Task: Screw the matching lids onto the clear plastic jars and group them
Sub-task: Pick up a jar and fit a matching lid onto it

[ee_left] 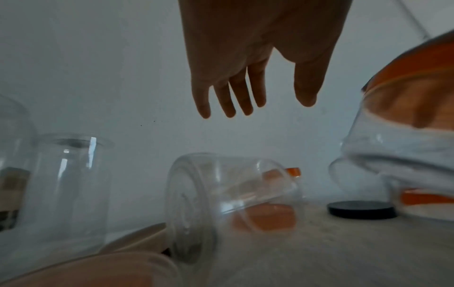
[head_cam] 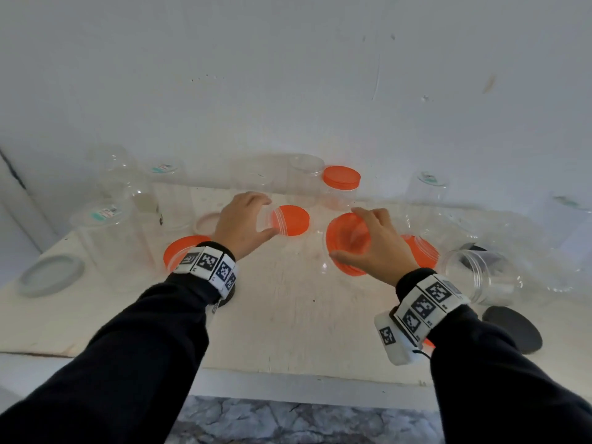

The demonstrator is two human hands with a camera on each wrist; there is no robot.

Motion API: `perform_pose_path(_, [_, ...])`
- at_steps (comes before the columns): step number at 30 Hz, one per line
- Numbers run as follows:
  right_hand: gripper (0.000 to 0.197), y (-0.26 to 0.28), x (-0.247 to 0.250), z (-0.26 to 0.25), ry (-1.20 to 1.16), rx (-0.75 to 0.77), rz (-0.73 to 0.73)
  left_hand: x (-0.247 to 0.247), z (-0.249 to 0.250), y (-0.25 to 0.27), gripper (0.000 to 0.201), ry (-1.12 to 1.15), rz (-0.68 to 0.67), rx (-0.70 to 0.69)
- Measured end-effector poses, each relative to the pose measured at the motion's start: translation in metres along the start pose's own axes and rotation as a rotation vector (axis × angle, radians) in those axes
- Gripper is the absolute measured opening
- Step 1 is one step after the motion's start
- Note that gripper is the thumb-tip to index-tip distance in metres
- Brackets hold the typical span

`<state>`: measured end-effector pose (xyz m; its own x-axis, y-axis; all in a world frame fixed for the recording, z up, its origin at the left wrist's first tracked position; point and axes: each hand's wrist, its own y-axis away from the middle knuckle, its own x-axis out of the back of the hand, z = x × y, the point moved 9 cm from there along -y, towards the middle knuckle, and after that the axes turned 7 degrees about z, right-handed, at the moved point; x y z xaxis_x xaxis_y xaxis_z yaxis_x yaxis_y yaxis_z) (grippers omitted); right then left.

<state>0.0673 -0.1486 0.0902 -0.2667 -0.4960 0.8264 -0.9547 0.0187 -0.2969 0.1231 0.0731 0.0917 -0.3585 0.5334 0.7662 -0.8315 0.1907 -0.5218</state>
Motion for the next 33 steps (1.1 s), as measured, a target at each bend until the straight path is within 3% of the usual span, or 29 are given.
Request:
perform_pose_path(4, [0.096, -0.015, 0.012, 0.013, -0.046, -0.039, 0.113, -0.022, -0.032, -0.006, 0.088, -0.145, -0.138, 0.144])
perform_pose_path(8, [0.097, -0.038, 0.012, 0.021, -0.052, -0.049, 0.142, -0.046, -0.045, 0.000, 0.091, -0.172, -0.252, 0.158])
perform_pose_path(16, [0.094, -0.091, 0.004, 0.029, -0.012, -0.042, 0.133, -0.049, -0.053, -0.003, 0.070, -0.197, -0.097, 0.112])
perform_pose_path(33, [0.092, -0.174, -0.045, 0.046, 0.180, -0.072, -0.035, -0.038, -0.050, -0.005, 0.067, -0.092, -0.037, 0.182])
